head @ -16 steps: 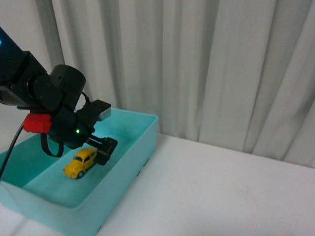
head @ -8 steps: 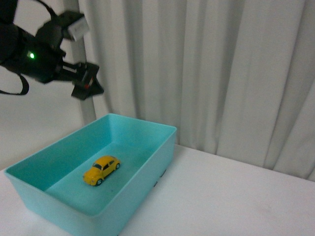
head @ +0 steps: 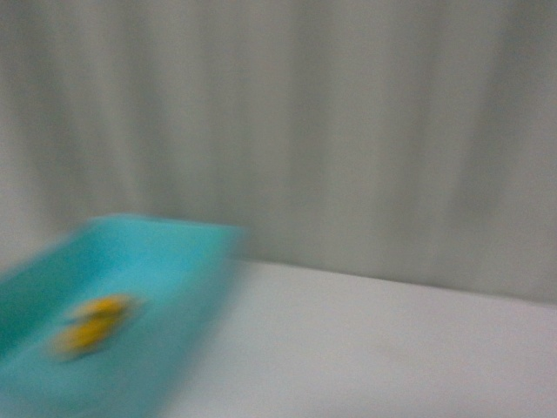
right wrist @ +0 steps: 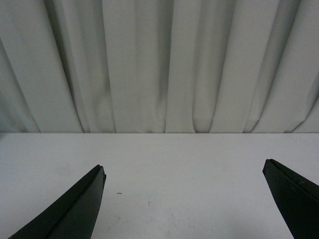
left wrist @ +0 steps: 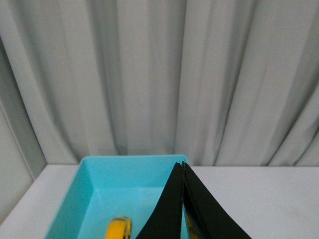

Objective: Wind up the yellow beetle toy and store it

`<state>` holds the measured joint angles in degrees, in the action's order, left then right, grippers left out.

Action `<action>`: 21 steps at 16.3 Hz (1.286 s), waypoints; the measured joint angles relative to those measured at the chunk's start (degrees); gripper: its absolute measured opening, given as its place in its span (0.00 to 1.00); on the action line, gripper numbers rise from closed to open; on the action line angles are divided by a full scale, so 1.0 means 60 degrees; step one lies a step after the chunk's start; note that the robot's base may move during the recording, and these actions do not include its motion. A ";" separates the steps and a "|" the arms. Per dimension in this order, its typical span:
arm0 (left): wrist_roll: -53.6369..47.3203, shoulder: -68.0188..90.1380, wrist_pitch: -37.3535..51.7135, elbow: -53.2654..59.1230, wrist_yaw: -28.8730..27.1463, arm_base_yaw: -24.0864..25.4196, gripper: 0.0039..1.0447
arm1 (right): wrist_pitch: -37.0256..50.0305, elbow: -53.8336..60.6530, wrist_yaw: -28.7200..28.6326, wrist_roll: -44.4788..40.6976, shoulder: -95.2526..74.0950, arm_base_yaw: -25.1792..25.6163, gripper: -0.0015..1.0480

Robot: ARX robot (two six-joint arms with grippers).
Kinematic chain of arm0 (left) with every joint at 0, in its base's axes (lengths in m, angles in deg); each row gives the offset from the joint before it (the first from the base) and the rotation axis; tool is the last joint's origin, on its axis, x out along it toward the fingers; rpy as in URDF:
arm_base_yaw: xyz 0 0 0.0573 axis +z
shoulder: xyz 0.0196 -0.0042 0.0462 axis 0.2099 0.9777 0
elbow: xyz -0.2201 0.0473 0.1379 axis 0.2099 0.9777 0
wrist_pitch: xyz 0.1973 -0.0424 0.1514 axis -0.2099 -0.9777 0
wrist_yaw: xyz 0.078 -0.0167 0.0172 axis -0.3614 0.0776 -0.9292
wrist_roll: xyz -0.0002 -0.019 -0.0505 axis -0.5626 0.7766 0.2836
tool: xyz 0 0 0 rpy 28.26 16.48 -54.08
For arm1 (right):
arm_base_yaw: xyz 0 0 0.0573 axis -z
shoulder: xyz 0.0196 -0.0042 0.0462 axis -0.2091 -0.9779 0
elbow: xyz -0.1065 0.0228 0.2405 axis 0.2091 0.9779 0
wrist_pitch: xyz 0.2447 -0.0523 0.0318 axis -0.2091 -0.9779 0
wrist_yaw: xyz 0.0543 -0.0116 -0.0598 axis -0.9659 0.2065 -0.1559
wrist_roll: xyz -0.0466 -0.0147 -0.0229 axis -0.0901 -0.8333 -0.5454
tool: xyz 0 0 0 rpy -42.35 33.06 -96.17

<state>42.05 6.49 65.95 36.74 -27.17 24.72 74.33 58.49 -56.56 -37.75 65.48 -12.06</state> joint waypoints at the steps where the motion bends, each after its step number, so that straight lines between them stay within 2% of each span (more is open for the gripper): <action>1: 0.0040 -0.0226 -0.0004 0.0386 -0.0215 -0.0226 0.01 | -0.0004 0.0000 0.0018 0.0000 0.0000 0.0000 0.94; 4: 0.0036 -0.1056 -0.0011 0.1224 -0.0827 -0.0820 0.01 | -0.0004 0.0000 0.0015 0.0000 0.0000 0.0000 0.94; 7: 0.0051 -0.1960 -0.0313 0.1902 -0.1989 -0.1996 0.01 | -0.0007 0.0000 0.0015 0.0000 0.0000 0.0000 0.94; 8: 0.0044 -0.2113 -0.0368 0.1989 -0.1974 -0.2160 0.01 | -0.0004 0.0000 0.0011 0.0000 0.0000 0.0000 0.94; 21: 0.0047 -0.4142 -0.1366 0.2889 -0.2116 -0.2087 0.01 | -0.0004 0.0000 0.0011 0.0000 0.0000 0.0000 0.94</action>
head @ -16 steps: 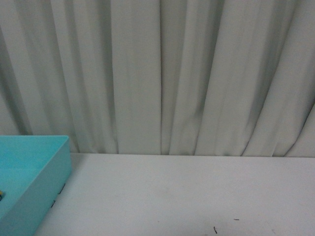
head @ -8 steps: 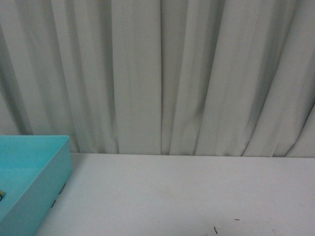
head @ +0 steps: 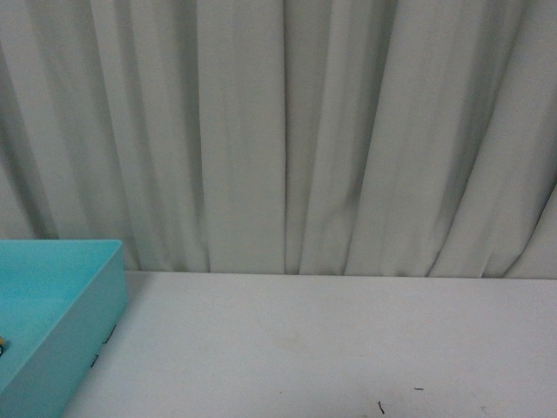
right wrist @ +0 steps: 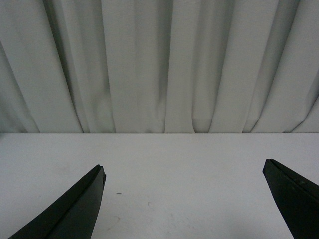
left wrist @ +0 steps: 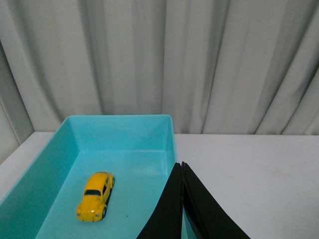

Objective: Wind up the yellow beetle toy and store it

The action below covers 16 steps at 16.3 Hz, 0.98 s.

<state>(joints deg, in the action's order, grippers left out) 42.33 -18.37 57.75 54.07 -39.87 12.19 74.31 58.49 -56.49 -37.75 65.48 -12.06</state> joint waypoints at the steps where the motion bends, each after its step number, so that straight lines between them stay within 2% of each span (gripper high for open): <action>1: 0.0000 -0.0157 -0.0124 0.0000 -0.0011 0.0000 0.01 | -0.0004 0.0000 0.0007 0.0000 0.0000 0.0000 0.94; 4: 0.0000 -0.0608 -0.0630 0.0000 -0.0007 0.0000 0.01 | 0.0000 0.0000 0.0004 0.0000 0.0000 0.0000 0.94; 5: 0.0004 -0.1606 -0.2120 -0.0007 0.0018 -0.0007 0.01 | -0.0004 0.0000 0.0007 0.0000 0.0000 0.0000 0.94; 14: 0.0007 -0.2171 -0.2197 -0.0004 -0.0007 -0.0007 0.02 | 0.0000 0.0000 0.0004 0.0000 0.0000 0.0000 0.94; 16: 0.0011 -0.2171 -0.2200 -0.0004 -0.0007 -0.0007 0.21 | 0.0004 0.0000 0.0004 0.0000 0.0000 0.0000 0.94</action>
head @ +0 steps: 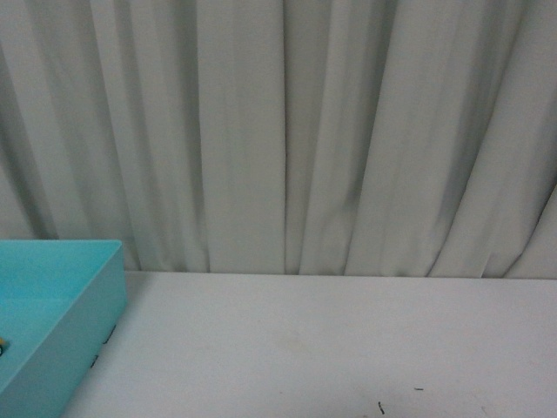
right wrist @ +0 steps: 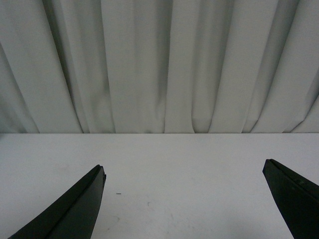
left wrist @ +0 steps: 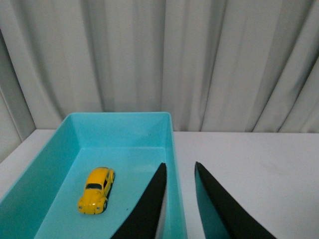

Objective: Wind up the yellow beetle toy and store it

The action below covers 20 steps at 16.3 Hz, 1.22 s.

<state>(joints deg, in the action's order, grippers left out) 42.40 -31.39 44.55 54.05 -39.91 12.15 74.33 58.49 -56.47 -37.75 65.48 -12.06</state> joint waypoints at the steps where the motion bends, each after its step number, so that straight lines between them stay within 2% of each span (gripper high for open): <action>1: 0.0000 0.0000 0.0000 0.0000 0.0000 0.0000 0.30 | -0.0004 0.0000 0.0000 0.0000 0.0000 0.0000 0.94; 4: 0.0000 0.0000 0.0004 0.0000 0.0000 0.0000 0.53 | 0.0000 0.0000 0.0000 0.0000 0.0000 0.0000 0.94; 6: 0.0000 0.0000 0.0000 0.0000 -0.0004 0.0000 0.61 | -0.0004 0.0000 0.0000 0.0000 0.0000 0.0000 0.94; 9: 0.0000 0.0000 0.0004 0.0000 0.0000 0.0000 0.94 | -0.0004 0.0000 0.0000 0.0000 0.0000 0.0000 0.94; 20: -0.0004 0.0000 0.0004 0.0000 0.0000 0.0000 0.94 | -0.0004 0.0000 0.0000 0.0000 0.0000 0.0000 0.94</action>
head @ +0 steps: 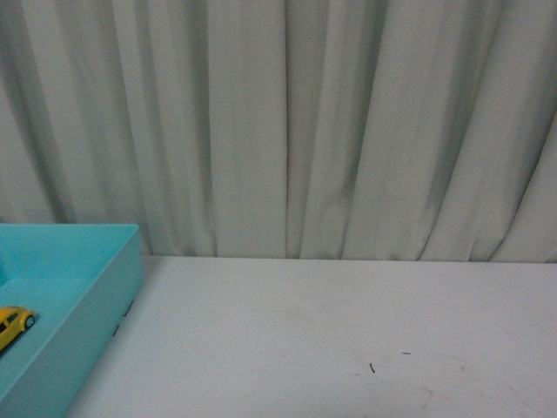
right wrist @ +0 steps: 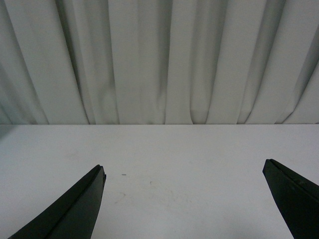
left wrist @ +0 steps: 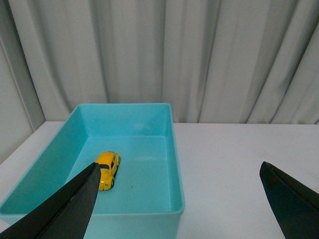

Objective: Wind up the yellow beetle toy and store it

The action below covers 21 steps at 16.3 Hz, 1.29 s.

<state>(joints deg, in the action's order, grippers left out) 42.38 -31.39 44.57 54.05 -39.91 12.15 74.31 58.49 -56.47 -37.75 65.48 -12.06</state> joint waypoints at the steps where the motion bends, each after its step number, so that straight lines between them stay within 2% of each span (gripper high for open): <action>1: 0.0000 0.0000 -0.0004 0.0000 0.0000 0.0000 0.94 | 0.0000 0.0000 0.0000 0.0000 0.0000 0.0000 0.94; 21: 0.0000 0.0000 0.0007 0.0000 0.0000 0.0000 0.94 | 0.0000 0.0000 0.0000 0.0000 0.0000 0.0000 0.94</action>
<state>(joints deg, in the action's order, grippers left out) 42.38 -31.39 44.62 54.05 -39.91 12.15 74.31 58.49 -56.47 -37.75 65.48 -12.06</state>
